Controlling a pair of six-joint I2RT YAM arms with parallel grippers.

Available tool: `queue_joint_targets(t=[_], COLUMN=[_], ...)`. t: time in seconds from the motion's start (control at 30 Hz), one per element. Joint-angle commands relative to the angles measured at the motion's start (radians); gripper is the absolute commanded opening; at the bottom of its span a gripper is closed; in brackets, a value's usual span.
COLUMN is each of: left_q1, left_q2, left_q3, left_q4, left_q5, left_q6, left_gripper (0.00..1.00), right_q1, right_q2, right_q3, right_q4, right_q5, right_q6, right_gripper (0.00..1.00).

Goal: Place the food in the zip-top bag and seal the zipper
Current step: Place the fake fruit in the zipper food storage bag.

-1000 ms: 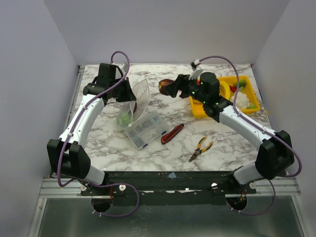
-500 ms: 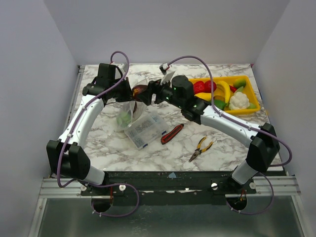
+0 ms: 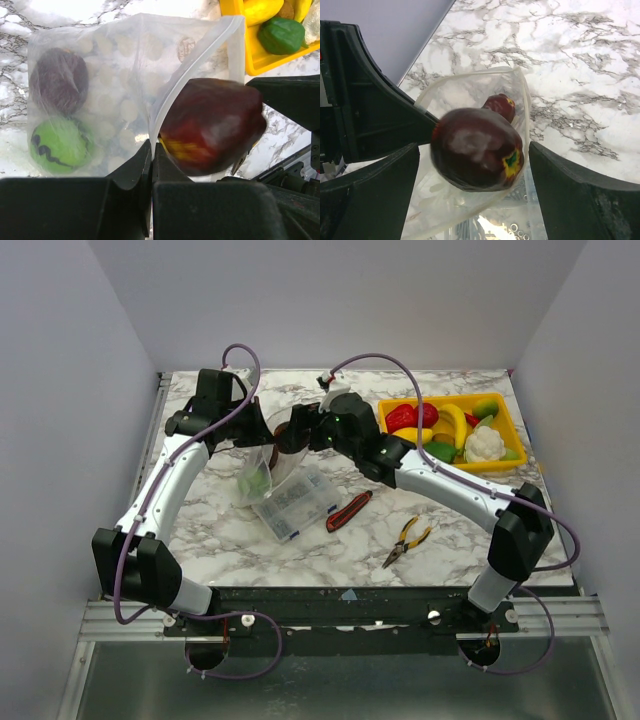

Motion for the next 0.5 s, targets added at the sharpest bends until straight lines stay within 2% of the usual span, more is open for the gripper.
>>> queue_joint_targets(t=[0.0,0.13,0.23,0.33,0.47], left_q1=[0.011,0.013,0.014,0.015,0.016], left_q2=[-0.025,-0.022,-0.024,-0.025,-0.026], left_q3=[-0.007,-0.007,-0.006,-0.006,-0.004], left_q4=[0.016,0.016,0.016,0.013,0.012], left_q5=[-0.002,-0.003,-0.005,-0.011,-0.017], left_q6=[0.002,0.004,0.004,0.006,0.007], left_gripper=[0.0,0.0,0.0,0.0,0.0], right_q1=[0.007,0.007,0.005,0.005,0.005], right_q2=[-0.012,-0.04,-0.048,-0.056,-0.027], right_q3=[0.041,0.038,0.04,0.012,0.011], right_q4=[-0.056,-0.078,-0.122,-0.136,-0.136], right_q5=[0.019,0.039,0.146,0.214,0.168], right_q6=[0.032,0.048,0.089,0.141,0.16], right_gripper=[0.94,0.97,0.96,0.91,0.78])
